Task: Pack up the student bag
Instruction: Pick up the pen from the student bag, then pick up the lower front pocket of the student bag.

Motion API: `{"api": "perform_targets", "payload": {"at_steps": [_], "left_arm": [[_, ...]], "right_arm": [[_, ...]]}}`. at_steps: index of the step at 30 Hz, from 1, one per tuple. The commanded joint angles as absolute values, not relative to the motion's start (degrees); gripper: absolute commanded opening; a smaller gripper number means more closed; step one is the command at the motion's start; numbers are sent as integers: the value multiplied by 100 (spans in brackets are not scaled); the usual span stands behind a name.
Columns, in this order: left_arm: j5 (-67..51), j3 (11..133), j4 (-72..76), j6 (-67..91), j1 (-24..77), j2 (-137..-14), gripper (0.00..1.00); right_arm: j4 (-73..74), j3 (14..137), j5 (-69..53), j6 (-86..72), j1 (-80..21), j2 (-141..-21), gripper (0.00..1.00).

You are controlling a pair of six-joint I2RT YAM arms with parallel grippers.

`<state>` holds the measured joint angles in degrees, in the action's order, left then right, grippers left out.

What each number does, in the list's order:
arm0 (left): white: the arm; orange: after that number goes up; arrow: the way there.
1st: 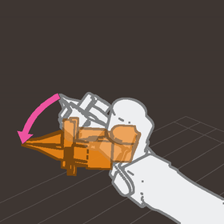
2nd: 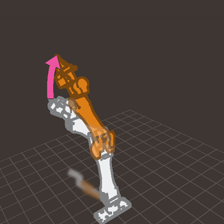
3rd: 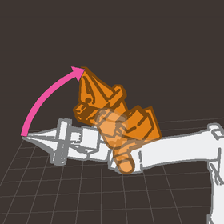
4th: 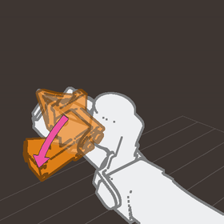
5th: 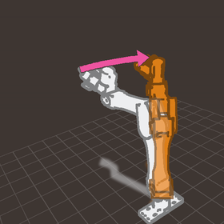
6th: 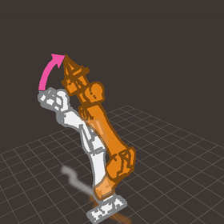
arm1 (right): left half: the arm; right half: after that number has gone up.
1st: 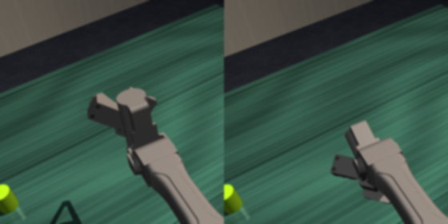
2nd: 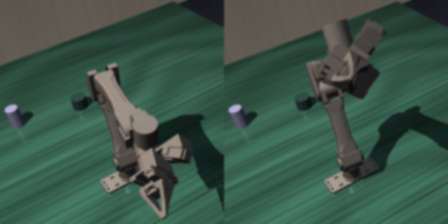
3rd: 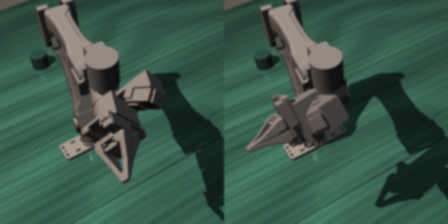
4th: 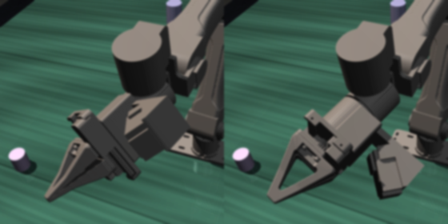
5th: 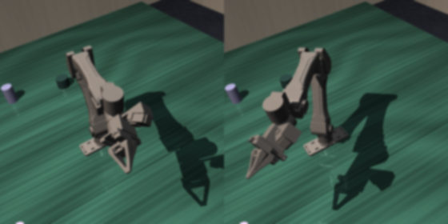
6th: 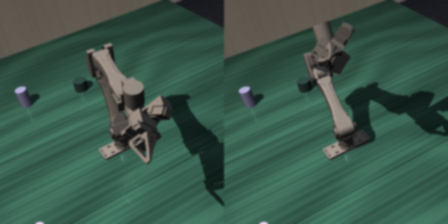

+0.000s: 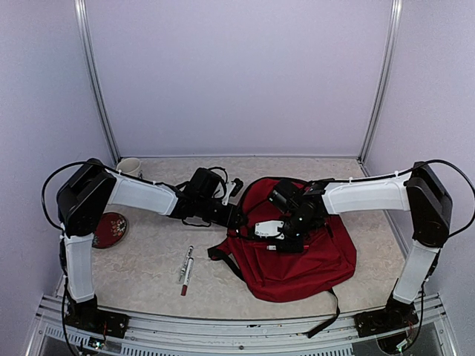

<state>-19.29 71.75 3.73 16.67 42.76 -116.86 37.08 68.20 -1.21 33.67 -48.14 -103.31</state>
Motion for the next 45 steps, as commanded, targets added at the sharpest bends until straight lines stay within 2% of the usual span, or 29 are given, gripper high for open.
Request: {"api": "perform_targets", "payload": {"at_steps": [1, 3, 6, 9, 14, 16, 20, 23, 24, 27, 30, 31, 38, 41, 45], "left_arm": [[-1940, 7380, 449, 1575, 4194, -11750, 26], [-1901, 7391, 435, 1582, 4155, -11766, 21], [-1765, 7405, 396, 1604, 4078, -11771, 23], [-1578, 7289, 519, 1562, 4026, -11600, 44], [-1180, 6880, 1118, 999, 4092, -10905, 90], [-1017, 6663, 1438, 651, 4171, -10575, 99], [-770, 5929, 2267, -719, 4715, -9701, 99], [-1284, 5848, 2041, -2127, 5459, -9554, 96], [-1657, 5998, 1722, -2424, 5609, -9681, 91], [-2660, 6757, 791, -2422, 5819, -10363, 67], [-2859, 7406, 9, -2489, 5923, -11052, 55], [-2768, 7602, -142, -2517, 5938, -11304, 53], [-1451, 8965, -1058, -2327, 5834, -12546, 55], [-922, 9211, -1091, -2128, 5797, -12742, 60], [-241, 8882, -494, -1882, 5725, -12548, 70]], "right_arm": [[3799, 6933, 93, 3377, -4772, -10330, 0], [3800, 6904, 190, 3347, -4768, -10159, 0], [3576, 6800, 20, 3217, -4683, -9734, 0], [3063, 6620, -733, 2995, -4274, -9196, 0], [1988, 6075, -2079, 2574, -3587, -8444, 0], [1674, 5917, -2461, 2344, -3356, -8249, 0], [659, 5346, -3361, 1569, -2705, -7635, 0], [-514, 4749, -4254, 748, -2225, -7157, 0], [-830, 4604, -4458, 510, -2132, -7060, 0], [-1250, 4334, -4692, 106, -2074, -6909, 0], [-1146, 4217, -4538, 73, -2069, -6829, 0], [-1079, 4180, -4470, 72, -2059, -6788, 0], [-1098, 3973, -4347, 9, -2057, -6539, 0], [-1094, 3899, -4253, 4, -2057, -6469, 0], [-1188, 3777, -4294, -62, -2057, -6416, 0]]}}
